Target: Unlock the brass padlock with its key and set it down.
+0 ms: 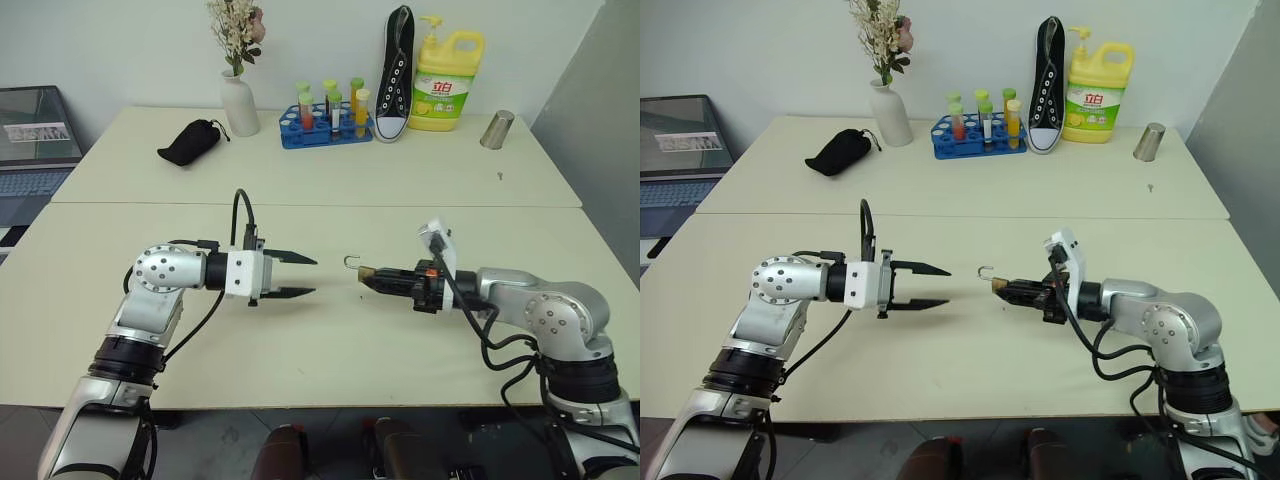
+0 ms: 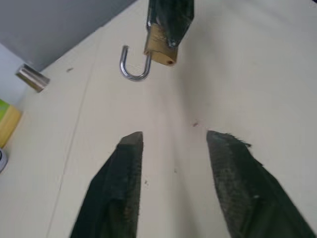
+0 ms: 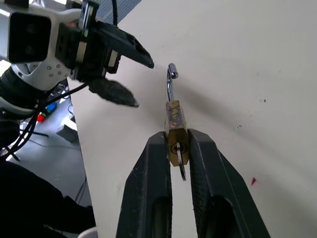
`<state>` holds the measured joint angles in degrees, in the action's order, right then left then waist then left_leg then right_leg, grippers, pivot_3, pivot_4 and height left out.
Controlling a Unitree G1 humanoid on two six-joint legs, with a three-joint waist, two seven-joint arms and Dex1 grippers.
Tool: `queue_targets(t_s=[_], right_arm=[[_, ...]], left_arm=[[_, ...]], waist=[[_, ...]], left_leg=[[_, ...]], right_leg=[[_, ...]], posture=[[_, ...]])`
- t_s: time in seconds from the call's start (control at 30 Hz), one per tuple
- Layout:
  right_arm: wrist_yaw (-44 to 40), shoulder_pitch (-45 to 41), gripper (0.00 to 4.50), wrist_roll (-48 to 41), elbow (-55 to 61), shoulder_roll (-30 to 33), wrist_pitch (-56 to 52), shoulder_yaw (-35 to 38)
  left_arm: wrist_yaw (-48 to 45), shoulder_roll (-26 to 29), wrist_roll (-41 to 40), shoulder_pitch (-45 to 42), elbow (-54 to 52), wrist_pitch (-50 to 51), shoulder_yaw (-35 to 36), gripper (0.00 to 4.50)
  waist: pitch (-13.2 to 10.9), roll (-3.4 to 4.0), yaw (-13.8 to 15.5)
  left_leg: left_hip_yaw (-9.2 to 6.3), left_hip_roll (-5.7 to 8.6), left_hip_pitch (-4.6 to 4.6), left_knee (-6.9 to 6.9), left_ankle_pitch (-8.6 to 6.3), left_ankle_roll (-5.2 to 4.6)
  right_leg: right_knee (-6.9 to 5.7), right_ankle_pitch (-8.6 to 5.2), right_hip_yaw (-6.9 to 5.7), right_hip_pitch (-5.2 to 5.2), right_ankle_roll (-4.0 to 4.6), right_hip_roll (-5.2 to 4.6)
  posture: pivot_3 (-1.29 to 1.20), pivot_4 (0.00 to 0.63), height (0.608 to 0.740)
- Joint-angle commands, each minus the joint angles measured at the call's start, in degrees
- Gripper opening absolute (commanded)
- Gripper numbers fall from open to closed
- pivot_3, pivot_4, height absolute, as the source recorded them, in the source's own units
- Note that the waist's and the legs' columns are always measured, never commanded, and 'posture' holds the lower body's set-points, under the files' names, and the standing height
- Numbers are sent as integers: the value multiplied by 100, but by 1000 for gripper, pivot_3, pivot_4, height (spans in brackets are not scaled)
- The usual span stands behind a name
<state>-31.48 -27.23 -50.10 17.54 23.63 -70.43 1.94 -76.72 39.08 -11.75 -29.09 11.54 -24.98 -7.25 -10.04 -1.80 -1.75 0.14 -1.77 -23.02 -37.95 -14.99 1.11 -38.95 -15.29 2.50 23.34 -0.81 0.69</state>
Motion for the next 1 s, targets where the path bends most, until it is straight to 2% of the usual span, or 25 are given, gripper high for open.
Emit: queue_targets(t_s=[0.03,0.17,0.37,0.63,0.67,0.87,0.9,1.0], right_arm=[[646,37,147,-64,-71,-364,-365,171],[908,-1,147,-52,-172,-538,-527,214],[1174,-166,147,189,-831,-782,-620,95],[1121,-288,147,580,-1469,-779,-598,-35],[1107,-271,873,600,-1455,-728,-634,-36],[996,-88,2927,712,-1264,-416,-715,52],[937,-5,3270,695,-1077,-274,-715,66],[486,372,4317,1033,-213,596,-192,-481]], left_arm=[[-86,-1,-198,133,-223,-140,-14,3183],[-58,-41,-194,192,-206,-215,-33,4469],[91,-94,-75,214,-181,-213,-88,4500],[233,-151,-6,276,-173,-262,-145,4500],[244,-156,-4,287,-178,-253,-149,4500],[449,-254,-101,426,-346,236,-141,4500],[469,-249,-152,472,-428,512,-152,4500],[564,-230,-343,578,-691,1448,-117,4500]], waist=[[-1,2,-1],[-2,3,-5],[-2,4,-8],[-2,4,-9],[-2,4,-9],[-2,4,7],[-1,3,11],[-3,6,47]], left_leg=[[0,1,0,0,0,0],[3,4,-1,-2,0,0],[0,2,-1,-1,0,0],[1,3,-1,1,0,-1],[2,2,0,1,0,-1],[-1,4,0,0,0,-1],[-2,6,0,-1,0,-1],[-7,12,-3,-3,0,-1]], right_leg=[[0,0,0,0,0,0],[0,0,0,0,-1,0],[0,-12,-1,0,-21,2],[0,-11,0,1,-18,2],[0,-11,0,1,-19,2],[0,-13,-1,-2,-22,0],[0,-14,-2,-3,-25,-1],[2,-16,-7,-6,-28,-7]], posture=[[0,150,740],[0,150,740],[0,150,740],[0,150,740],[0,150,740],[0,150,740],[0,150,740],[0,150,740]])
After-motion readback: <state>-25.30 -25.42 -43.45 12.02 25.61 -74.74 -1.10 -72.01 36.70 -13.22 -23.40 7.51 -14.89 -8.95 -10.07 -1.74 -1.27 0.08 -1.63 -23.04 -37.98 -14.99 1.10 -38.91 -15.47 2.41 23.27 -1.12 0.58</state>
